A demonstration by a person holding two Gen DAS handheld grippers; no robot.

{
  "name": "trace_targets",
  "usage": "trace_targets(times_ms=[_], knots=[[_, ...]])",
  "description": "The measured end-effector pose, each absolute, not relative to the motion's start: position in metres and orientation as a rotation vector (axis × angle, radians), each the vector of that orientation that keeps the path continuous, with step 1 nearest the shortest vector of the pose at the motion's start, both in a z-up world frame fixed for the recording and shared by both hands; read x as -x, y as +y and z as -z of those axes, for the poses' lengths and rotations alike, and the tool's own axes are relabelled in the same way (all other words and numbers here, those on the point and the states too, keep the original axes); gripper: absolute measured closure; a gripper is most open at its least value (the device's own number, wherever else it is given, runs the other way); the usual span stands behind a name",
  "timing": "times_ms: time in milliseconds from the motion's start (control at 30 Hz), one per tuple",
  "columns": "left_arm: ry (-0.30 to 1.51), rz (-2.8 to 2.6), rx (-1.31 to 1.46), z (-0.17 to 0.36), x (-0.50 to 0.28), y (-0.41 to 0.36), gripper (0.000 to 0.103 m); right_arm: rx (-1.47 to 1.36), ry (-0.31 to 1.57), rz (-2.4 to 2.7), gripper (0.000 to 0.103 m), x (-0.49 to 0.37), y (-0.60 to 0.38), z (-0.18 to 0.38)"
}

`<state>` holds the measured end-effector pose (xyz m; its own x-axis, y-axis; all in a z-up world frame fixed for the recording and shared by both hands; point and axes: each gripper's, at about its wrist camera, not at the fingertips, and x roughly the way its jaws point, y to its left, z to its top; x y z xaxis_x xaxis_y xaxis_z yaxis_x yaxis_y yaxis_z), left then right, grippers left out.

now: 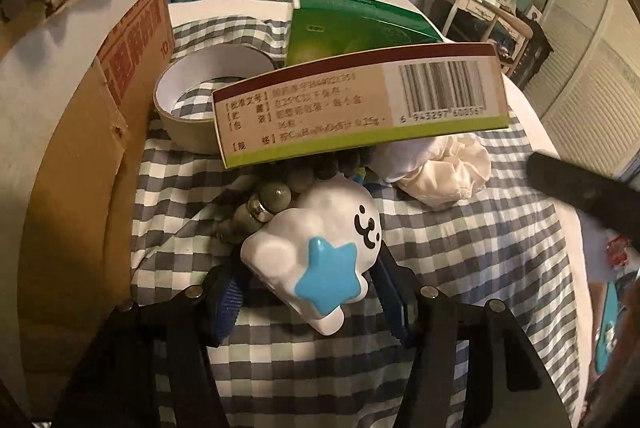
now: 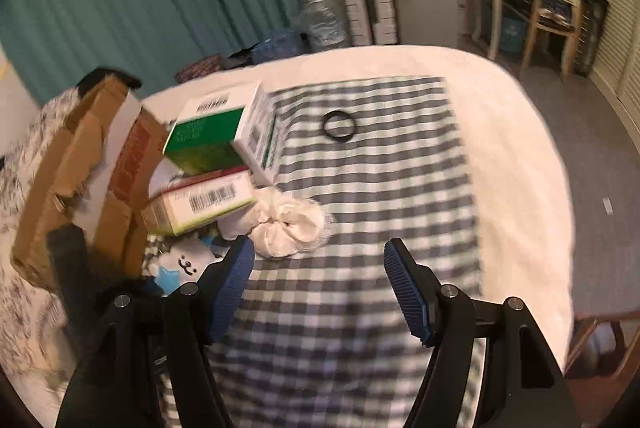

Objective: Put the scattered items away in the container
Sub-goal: 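Grasp the white bear toy with the left tool while the right grasps the white cloth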

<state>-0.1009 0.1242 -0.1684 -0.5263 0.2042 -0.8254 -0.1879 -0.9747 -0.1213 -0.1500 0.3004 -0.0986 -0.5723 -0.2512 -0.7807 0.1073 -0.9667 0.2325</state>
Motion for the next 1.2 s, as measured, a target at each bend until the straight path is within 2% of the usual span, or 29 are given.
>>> trace_targets(times_ms=[233,433,467,500,533,633,933,1033,1067,1200], knots=[[-0.013,-2.587,1.397,0.170,0.095,0.122,0.043,-1.246,0.083,2.571,0.036,0.163,0.253,0.123],[-0.013,-2.561,1.467,0.161,0.099,0.120,0.043,-1.334,0.005,2.560,0.036,0.188,0.256,0.147],[-0.014,-2.560,1.471,0.159,0.099,0.120,0.043,-1.335,0.015,2.562,0.039,0.187,0.256,0.149],[-0.008,-2.562,1.470,0.158,0.098,0.120,0.043,-1.329,0.029,2.552,0.053,0.186,0.254,0.150],[0.005,-2.565,1.466,0.156,0.098,0.121,0.044,-1.339,0.050,2.530,0.072,0.185,0.252,0.151],[0.026,-2.567,1.438,0.150,0.090,0.120,0.045,-1.351,0.049,2.483,0.087,0.181,0.250,0.145],[0.011,-2.582,1.381,0.121,0.071,0.113,0.049,-1.305,0.085,2.525,0.088,0.134,0.254,0.097],[0.007,-2.596,1.353,0.108,0.059,0.108,0.059,-1.260,0.082,2.570,0.088,0.115,0.258,0.072],[0.001,-2.591,1.350,0.103,0.055,0.107,0.066,-1.242,0.069,2.583,0.088,0.111,0.258,0.064],[-0.025,-2.559,1.311,0.084,0.041,0.101,0.067,-1.179,0.006,2.644,0.088,0.093,0.262,0.035]])
